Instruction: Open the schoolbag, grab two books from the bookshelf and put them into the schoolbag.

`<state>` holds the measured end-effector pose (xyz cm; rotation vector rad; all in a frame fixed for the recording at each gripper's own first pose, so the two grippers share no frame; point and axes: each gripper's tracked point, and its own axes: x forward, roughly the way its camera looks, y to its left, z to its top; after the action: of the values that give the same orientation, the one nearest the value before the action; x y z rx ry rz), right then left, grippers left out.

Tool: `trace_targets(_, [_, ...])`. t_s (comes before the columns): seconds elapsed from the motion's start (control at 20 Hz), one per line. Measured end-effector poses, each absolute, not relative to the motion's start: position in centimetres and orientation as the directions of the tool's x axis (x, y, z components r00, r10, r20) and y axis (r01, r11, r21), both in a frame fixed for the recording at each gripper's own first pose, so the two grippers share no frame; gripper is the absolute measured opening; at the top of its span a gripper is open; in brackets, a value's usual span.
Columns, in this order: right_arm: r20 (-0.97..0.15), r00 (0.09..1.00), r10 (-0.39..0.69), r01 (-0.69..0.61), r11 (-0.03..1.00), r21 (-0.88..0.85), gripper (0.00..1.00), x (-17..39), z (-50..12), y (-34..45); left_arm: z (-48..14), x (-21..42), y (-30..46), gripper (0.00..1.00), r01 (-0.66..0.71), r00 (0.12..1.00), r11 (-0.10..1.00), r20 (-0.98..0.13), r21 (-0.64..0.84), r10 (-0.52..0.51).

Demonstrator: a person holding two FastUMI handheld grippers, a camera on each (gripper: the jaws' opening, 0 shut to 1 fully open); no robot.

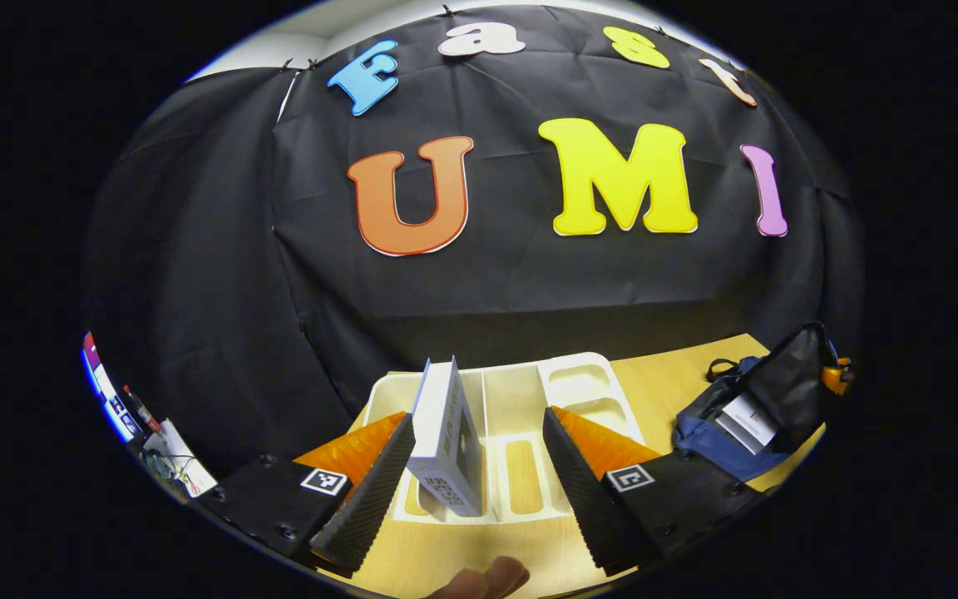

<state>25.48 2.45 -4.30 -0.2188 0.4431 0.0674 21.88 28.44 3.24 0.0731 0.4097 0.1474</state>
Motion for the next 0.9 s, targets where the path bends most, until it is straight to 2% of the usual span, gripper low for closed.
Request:
trace_targets(0.3, [-0.431,0.902,0.036,-0.123,0.976,-0.177,0.06,24.9,-4.8,2.4,1.5,26.4,30.9,0.96,-0.137,0.843,0.981,-0.503,0.141,0.19])
trace_targets(0.5, [-0.422,0.905,0.054,-0.143,0.973,-0.182,0.06,24.2,-4.9,2.8,-2.7,28.3,32.6,0.98,-0.141,0.744,0.972,-0.628,0.186,0.228])
trace_targets(0.75, [-0.409,0.91,0.064,-0.171,0.958,-0.23,0.06,24.1,-5.0,3.5,-5.3,29.7,33.7,0.97,-0.139,0.658,0.975,-0.719,0.175,0.223])
trace_targets(0.9, [-0.413,0.907,0.079,-0.185,0.957,-0.223,0.06,24.4,-5.3,3.7,-6.4,29.9,34.9,0.92,-0.137,0.618,0.972,-0.75,0.192,0.235])
